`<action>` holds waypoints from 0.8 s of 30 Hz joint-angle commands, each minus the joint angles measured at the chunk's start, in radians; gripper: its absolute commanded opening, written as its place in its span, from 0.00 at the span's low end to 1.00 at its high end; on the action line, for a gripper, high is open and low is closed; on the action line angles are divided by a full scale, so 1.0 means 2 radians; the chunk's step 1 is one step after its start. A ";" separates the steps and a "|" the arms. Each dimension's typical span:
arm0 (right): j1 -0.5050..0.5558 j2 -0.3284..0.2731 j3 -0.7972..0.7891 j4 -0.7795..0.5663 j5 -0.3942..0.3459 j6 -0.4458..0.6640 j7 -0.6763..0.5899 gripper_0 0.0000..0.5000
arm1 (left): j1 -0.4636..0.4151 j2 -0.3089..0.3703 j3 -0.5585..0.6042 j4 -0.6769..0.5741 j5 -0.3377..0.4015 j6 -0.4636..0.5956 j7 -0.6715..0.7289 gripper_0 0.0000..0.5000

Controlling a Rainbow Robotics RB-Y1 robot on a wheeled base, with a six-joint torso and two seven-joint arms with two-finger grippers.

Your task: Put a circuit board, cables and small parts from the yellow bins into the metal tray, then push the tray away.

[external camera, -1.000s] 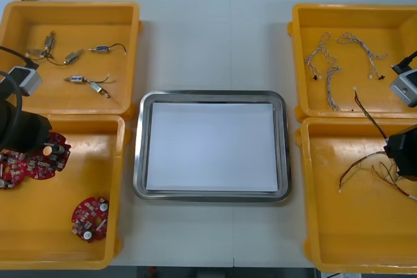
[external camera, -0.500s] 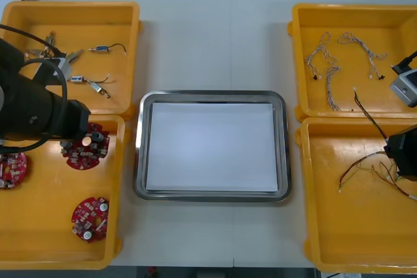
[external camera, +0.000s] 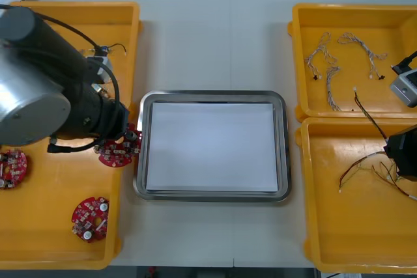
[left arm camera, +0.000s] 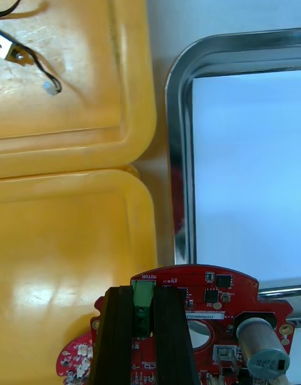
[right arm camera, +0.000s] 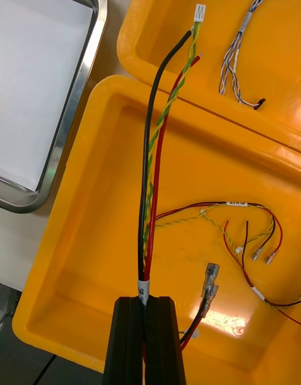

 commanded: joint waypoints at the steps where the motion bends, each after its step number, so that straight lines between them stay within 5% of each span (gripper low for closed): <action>1: 0.007 -0.019 0.006 -0.008 0.004 0.002 0.013 0.00 | -0.034 -0.021 -0.039 -0.009 -0.016 0.004 0.078 0.00; 10: 0.007 -0.019 0.006 -0.008 0.004 0.002 0.013 0.00 | -0.046 -0.051 -0.097 0.015 -0.042 0.003 0.098 0.00; 24: 0.007 -0.019 0.006 -0.008 0.004 0.002 0.013 0.00 | -0.064 -0.064 -0.173 0.101 -0.079 -0.085 0.114 0.00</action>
